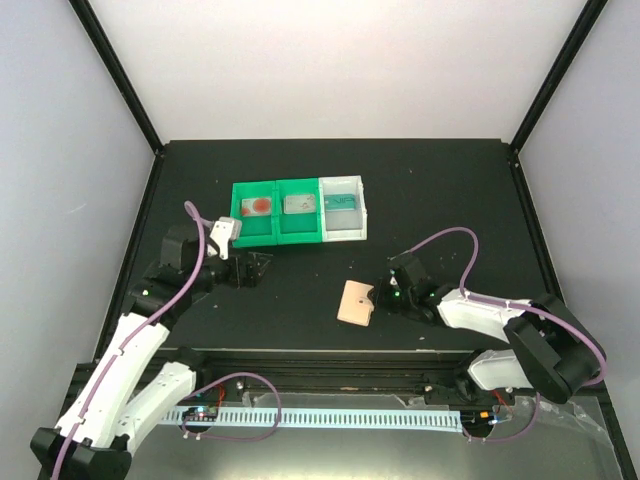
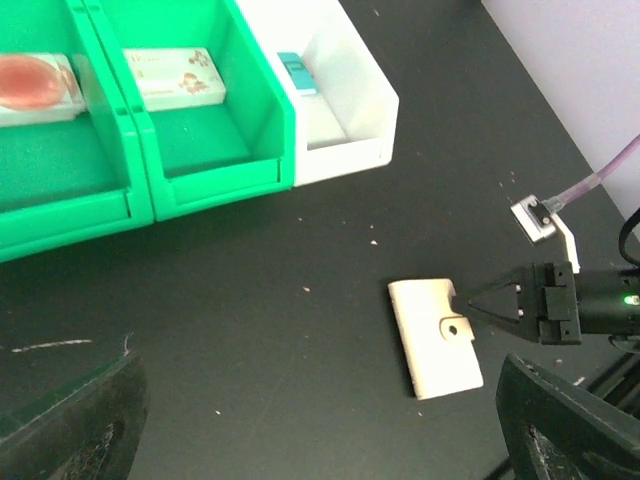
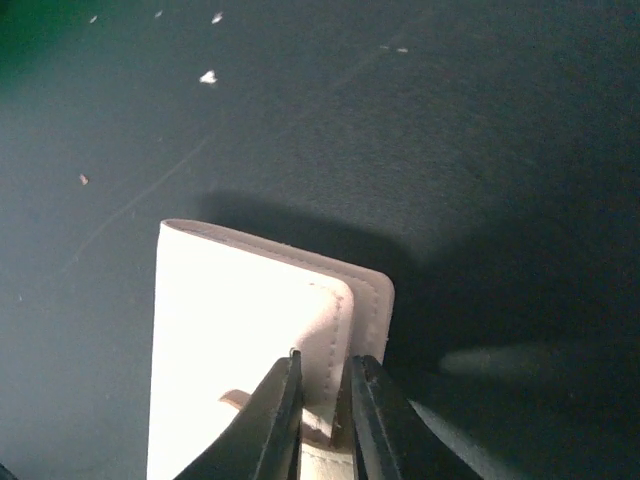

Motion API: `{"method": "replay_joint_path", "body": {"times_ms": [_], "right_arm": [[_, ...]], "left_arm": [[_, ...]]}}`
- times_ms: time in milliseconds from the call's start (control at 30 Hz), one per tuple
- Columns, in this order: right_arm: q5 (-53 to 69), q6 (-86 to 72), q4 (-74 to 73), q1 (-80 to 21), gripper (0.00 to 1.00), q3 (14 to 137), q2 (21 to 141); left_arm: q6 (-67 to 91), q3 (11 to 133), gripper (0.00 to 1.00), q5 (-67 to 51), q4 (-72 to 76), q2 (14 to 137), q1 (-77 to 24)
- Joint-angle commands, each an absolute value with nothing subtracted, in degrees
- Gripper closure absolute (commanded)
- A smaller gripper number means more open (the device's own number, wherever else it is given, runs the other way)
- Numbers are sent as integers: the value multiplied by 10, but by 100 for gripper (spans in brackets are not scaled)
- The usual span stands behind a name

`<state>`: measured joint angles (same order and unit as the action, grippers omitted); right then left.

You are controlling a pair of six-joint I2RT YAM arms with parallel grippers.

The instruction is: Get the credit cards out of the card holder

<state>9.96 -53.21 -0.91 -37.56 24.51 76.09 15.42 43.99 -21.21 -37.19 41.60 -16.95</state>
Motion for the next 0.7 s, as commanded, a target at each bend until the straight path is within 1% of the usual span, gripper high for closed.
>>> {"method": "replay_joint_path", "body": {"times_ms": [0,100,233,300,400,467,567,667], "right_arm": [[108,-518,54,-374,90,231,762],[128,-511,81,-375,98,230,758],[166,-488,113,-376,99,235,751],[209,-481,159,-377,99,230,748],[265,-483,224,-379,99,225,738],[286,-487,254,-384,99,225,722],[305,-482,272,-391,99,230,690],[324,-482,282,-394,99,235,661]], "left_arm": [[206,442,5,-267,-363,440,-168],[248,419,10,-317,-339,457,-169],[280,386,14,-337,-305,464,-174],[286,373,15,-345,-291,461,-179],[305,349,15,-358,-254,446,-189],[327,328,14,-389,-209,435,-192],[359,292,10,-428,-145,414,-195],[403,256,8,-459,-68,400,-197]]}}
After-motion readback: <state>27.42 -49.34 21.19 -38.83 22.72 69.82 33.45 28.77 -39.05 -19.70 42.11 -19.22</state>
